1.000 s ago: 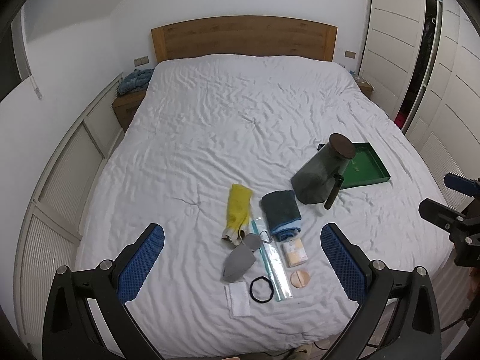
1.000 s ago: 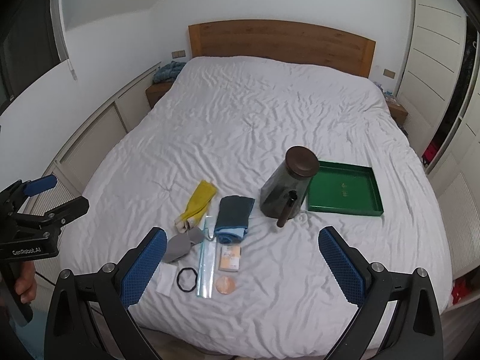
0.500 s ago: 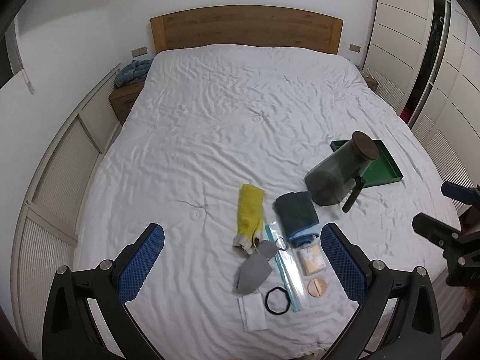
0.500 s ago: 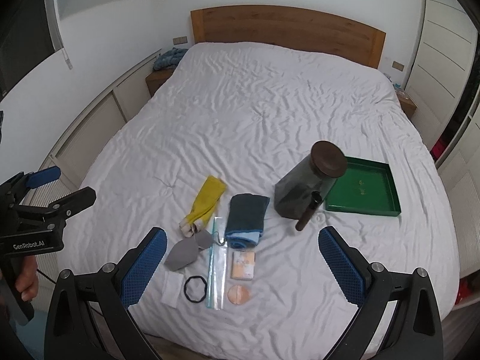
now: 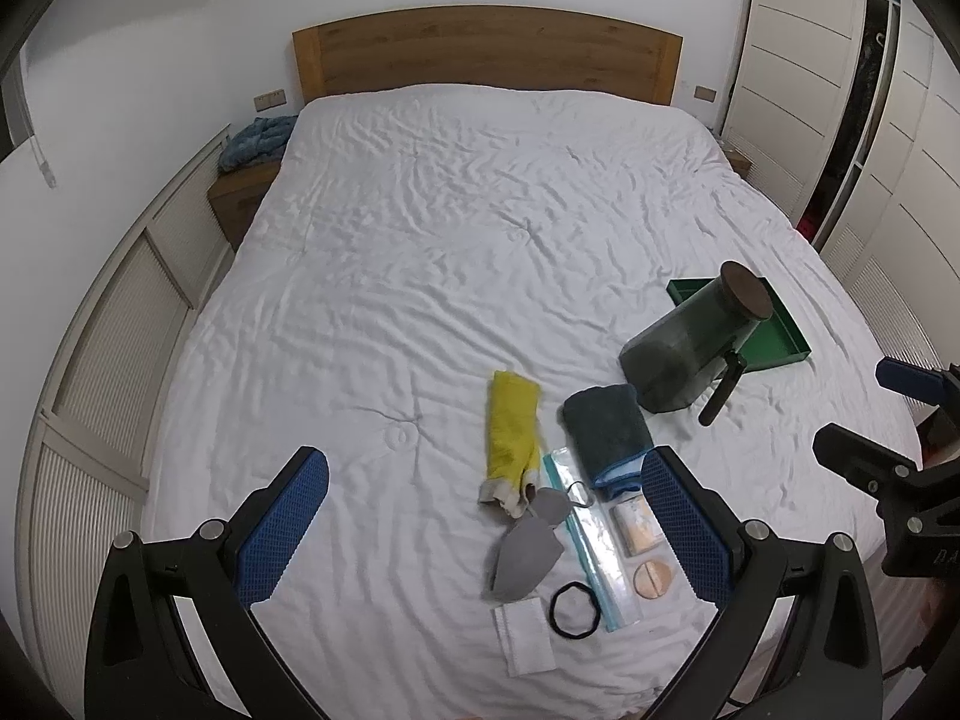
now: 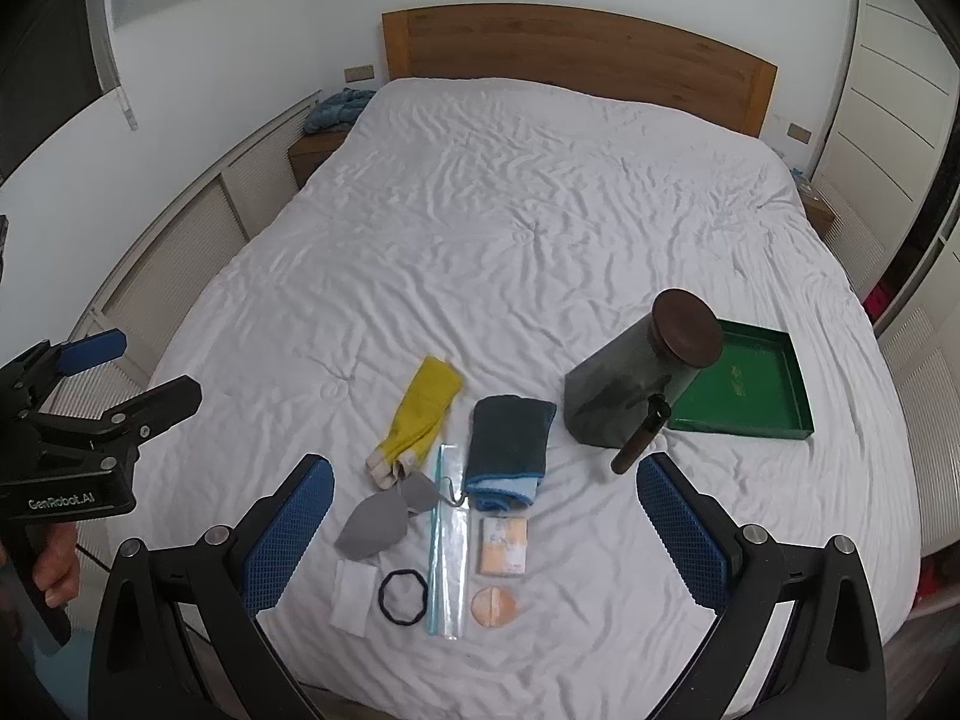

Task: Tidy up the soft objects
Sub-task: 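Grasp the yellow towel with the left gripper while the right grasps the dark towel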

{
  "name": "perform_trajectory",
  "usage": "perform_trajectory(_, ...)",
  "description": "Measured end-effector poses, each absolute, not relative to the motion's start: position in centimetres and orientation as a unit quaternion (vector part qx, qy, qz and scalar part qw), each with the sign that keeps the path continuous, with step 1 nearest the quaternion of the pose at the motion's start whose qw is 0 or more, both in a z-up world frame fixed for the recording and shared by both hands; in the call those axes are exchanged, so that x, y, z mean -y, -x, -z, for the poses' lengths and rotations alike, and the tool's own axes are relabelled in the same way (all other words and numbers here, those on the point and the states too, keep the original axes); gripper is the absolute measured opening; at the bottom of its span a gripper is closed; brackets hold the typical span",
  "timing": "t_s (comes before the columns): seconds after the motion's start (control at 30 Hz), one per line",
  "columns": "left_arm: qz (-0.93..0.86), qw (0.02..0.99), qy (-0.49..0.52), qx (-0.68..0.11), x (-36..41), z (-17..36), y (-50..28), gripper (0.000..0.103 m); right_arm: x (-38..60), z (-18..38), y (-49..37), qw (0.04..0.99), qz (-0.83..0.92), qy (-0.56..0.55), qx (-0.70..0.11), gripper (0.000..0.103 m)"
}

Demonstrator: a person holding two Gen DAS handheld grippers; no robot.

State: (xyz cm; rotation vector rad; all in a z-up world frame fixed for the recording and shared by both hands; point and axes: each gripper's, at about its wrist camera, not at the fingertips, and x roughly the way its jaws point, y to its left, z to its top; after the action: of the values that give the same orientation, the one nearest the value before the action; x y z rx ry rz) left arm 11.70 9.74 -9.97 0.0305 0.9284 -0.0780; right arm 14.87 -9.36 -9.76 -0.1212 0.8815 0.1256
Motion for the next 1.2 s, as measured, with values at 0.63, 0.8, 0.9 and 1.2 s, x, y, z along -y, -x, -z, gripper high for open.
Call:
perform_trajectory(0.63, 0.032, 0.872, -0.011, -0.488, -12.3, 19.0, -15.7, 0.102, 6.4, 18.3, -20.3, 0.886, -0.050, 0.086, -0.453, 0.103)
perform_trajectory(0.8, 0.025, 0.865, -0.023, -0.500, -10.6, 24.6, -19.0, 0.102, 7.1, 24.7, -25.6, 0.874, -0.064, 0.090, -0.473, 0.103)
perform_trajectory(0.9, 0.038, 0.857, -0.027, -0.513, -8.8, 28.4, -21.7, 0.102, 8.1, 28.9, -29.2, 0.867, -0.066, 0.086, -0.486, 0.102)
perform_trajectory(1.2, 0.049, 0.829, -0.048, -0.556, -5.2, 37.5, -28.5, 0.102, 9.6, 40.2, -38.1, 0.852, -0.062, 0.100, -0.511, 0.102)
